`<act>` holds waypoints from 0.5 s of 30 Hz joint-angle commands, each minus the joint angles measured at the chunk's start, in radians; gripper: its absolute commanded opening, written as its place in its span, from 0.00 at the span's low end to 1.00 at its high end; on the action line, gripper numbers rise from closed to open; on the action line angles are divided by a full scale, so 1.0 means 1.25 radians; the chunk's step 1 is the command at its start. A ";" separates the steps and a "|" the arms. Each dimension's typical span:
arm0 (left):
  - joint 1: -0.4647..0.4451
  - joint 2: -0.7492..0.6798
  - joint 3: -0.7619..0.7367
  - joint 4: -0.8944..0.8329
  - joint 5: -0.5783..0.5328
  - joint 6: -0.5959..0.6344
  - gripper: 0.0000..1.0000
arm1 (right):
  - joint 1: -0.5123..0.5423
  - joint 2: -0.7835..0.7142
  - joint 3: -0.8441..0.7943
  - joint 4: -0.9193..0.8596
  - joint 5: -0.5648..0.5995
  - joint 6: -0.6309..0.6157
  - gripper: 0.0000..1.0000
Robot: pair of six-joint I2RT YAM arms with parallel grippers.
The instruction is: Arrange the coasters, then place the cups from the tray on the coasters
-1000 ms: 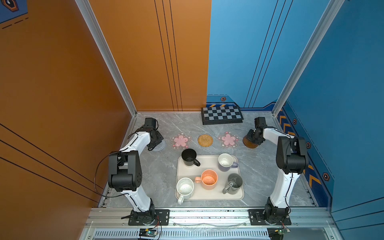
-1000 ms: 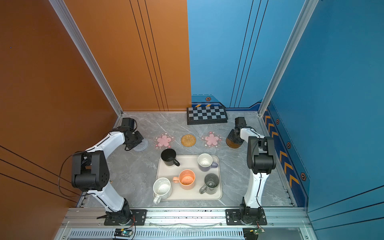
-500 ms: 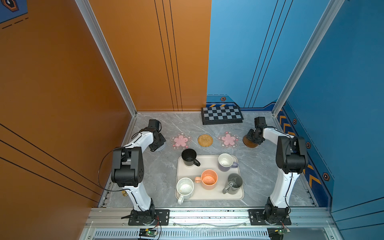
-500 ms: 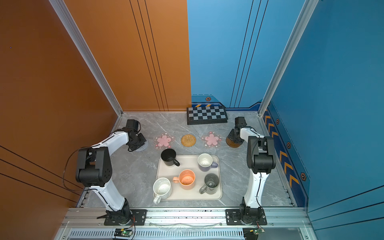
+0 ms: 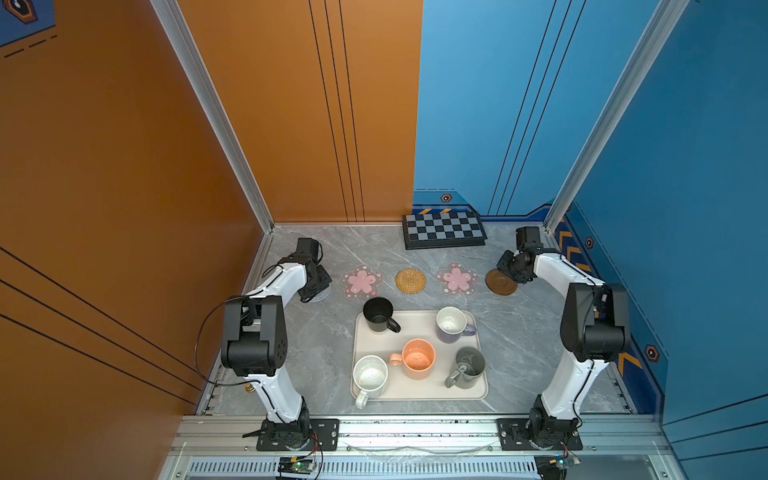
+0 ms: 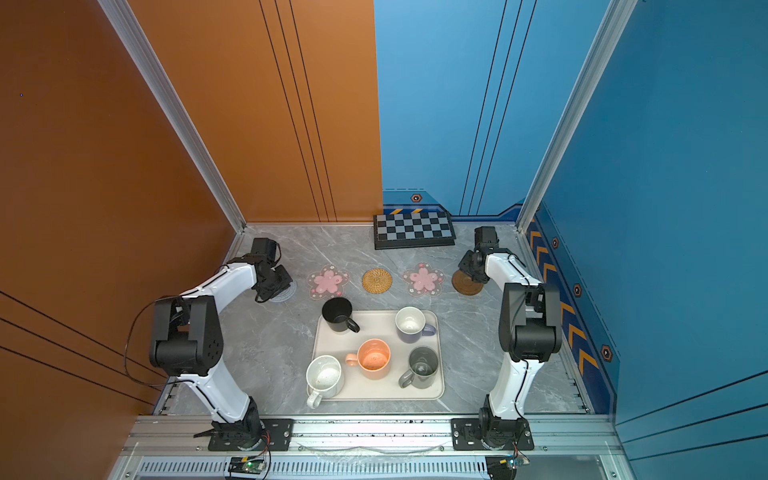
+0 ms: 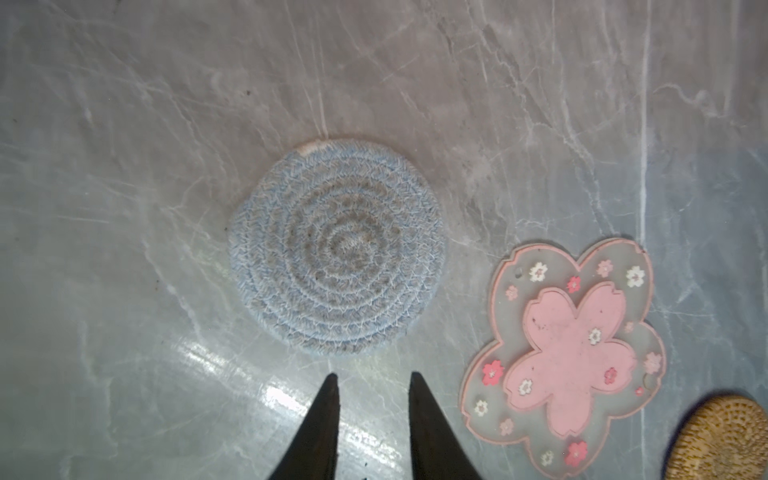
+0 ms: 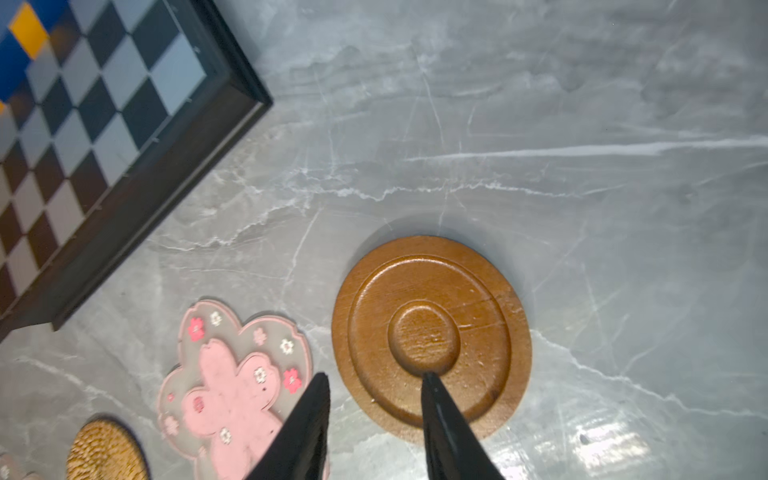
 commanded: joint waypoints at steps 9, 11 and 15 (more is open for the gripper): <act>-0.025 -0.130 -0.039 -0.086 -0.024 0.077 0.48 | -0.001 -0.218 -0.090 -0.114 0.011 -0.080 0.48; -0.034 -0.157 -0.051 -0.098 -0.036 0.089 0.50 | 0.003 -0.256 -0.106 -0.133 0.020 -0.088 0.49; -0.061 -0.214 -0.076 -0.107 -0.059 0.127 0.53 | 0.015 -0.338 -0.151 -0.154 0.041 -0.099 0.50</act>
